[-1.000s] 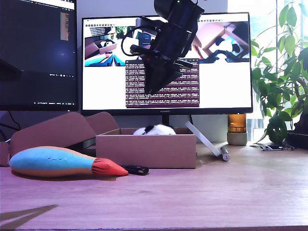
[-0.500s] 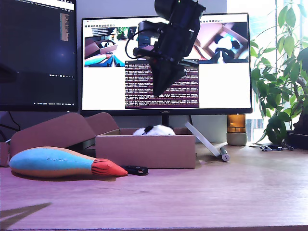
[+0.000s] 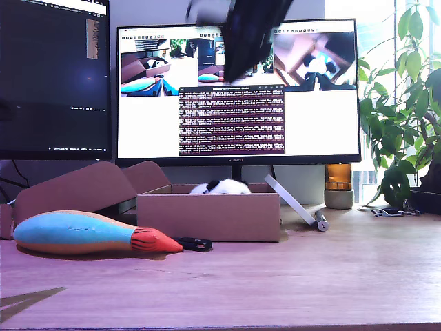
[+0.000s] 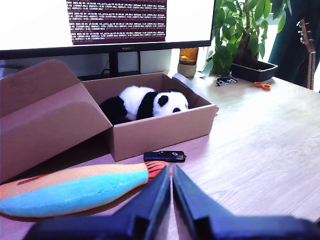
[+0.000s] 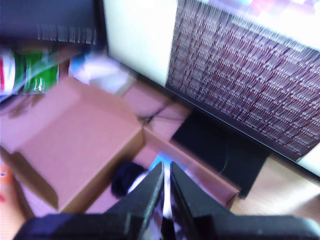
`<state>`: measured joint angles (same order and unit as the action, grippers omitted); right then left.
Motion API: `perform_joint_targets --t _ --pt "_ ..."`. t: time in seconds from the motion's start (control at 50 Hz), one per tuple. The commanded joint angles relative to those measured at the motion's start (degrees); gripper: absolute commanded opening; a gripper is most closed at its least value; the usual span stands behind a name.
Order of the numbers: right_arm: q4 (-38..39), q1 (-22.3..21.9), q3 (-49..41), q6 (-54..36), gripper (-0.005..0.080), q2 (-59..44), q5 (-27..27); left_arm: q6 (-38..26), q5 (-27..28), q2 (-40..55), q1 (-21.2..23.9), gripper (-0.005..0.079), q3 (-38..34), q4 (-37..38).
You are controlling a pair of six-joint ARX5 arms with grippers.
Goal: Pick up the panda toy and place it inside the cardboard box
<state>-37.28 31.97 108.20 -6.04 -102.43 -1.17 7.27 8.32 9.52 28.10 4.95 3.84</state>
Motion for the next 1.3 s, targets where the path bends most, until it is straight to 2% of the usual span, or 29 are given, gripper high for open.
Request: perform_joint_targets --t 0.0,0.14,0.32,0.54,0.82,1.06,1.28 --pt "3.04 1.62 -8.13 0.0 0.0015 0.52 -1.11 0.31 0.48 0.22 -0.52 -0.0019 -0.87 -0.46" --pt "14.25 2.54 -22.49 0.07 0.0015 7.65 -2.82 0.33 0.44 0.22 -1.6 -0.0019 -0.87 -0.17" --pt "21.05 1.03 -38.16 0.07 0.0015 15.58 -2.75 1.92 0.9 0.22 -4.28 -0.0019 -0.87 0.02" --pt "29.75 -5.75 -53.81 2.03 0.0015 25.55 -2.16 1.75 1.84 0.22 -8.66 -0.0019 -0.87 1.25" --pt "37.59 -13.75 -69.51 4.04 0.0015 35.54 -1.36 1.31 3.45 0.22 -15.34 -0.0019 -0.9 2.64" --pt "41.38 -19.5 -80.19 4.59 0.0015 43.23 0.17 1.31 6.95 0.22 -20.31 -0.0019 -0.9 3.5" --pt "41.42 -25.92 -87.23 4.63 0.0015 51.63 6.19 1.33 7.78 0.22 -20.92 -0.0019 -0.9 3.5"
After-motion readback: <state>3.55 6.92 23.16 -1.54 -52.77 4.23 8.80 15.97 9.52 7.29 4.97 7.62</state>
